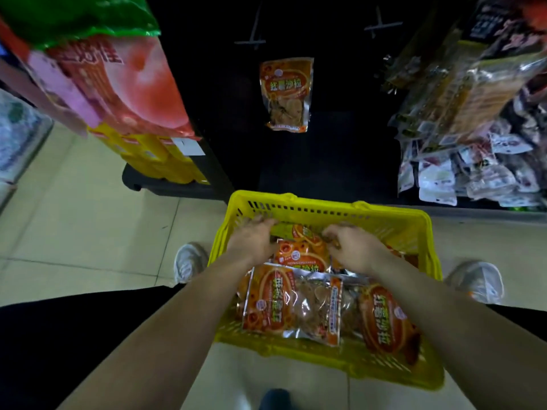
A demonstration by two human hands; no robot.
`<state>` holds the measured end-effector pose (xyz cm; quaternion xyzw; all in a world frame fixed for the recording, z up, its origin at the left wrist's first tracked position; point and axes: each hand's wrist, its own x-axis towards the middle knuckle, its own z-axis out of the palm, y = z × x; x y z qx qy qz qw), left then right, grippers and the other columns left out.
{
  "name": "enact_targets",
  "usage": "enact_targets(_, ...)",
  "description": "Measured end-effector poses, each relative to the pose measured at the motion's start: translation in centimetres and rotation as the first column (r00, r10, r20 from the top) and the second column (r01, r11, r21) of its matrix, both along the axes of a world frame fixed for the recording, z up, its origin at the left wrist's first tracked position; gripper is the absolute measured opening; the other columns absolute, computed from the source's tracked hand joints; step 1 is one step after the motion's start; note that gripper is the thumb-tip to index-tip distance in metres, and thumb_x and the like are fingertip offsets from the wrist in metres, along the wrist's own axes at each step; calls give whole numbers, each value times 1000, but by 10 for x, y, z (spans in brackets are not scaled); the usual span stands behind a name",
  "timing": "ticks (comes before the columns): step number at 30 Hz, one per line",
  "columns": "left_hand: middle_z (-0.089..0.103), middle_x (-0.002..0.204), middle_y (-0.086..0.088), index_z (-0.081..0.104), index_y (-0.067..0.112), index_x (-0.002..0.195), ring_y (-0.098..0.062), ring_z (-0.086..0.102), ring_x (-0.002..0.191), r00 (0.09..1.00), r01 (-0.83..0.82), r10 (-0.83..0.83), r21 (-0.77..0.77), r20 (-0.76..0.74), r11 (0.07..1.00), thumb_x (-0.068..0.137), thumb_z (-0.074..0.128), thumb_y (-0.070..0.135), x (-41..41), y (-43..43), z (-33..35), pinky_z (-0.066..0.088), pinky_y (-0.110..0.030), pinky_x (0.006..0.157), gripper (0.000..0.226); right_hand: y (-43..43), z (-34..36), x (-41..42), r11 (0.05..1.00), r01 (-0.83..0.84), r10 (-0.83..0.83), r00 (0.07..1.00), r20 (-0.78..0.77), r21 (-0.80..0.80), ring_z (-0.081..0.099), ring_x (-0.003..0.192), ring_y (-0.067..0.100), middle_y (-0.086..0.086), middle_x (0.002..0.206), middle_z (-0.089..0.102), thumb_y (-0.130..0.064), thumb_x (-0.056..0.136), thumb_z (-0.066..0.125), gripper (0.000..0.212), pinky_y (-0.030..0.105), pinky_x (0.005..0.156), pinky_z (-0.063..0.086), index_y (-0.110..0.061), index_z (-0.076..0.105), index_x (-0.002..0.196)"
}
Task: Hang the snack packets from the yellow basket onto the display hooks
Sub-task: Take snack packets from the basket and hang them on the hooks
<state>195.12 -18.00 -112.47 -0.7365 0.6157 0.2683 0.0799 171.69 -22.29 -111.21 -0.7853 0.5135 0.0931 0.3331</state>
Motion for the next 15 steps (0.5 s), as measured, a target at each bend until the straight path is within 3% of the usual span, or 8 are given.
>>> enact_targets(6,46,151,-1,47,37,143,-28,41,137,999,-42,42,15,-11,999,92,65,43,15,-3,-20,40,-44,111,54,7,-45,29,1000,8,-7,994,-108,5,50,126,29,4,144,44,-38,84,72,65,48,100,48,-29,43,141)
enact_targets(8,51,145,-1,50,36,140,-27,46,132,998,-59,60,10,-29,998,90,65,47,14,-3,-24,43,-43,107,53,4,-54,33,999,42,-45,992,-120,-25,56,118,26,2,135,52,-34,82,74,58,45,93,52,-30,48,134)
enact_targets(11,49,146,0,48,35,141,-26,42,136,998,-50,49,-11,-42,999,85,67,57,6,-9,-25,38,-43,111,63,-4,-55,34,994,39,-50,993,-103,-99,64,102,25,1,118,66,-28,90,62,35,40,83,55,-35,55,124)
enact_targets(15,49,147,4,48,39,141,-23,38,138,989,146,-146,-135,8,980,84,66,58,-8,-13,-16,26,-43,117,63,-18,-33,29,990,-57,52,998,-44,-131,63,100,26,2,111,68,-29,95,53,29,37,83,53,-40,59,122)
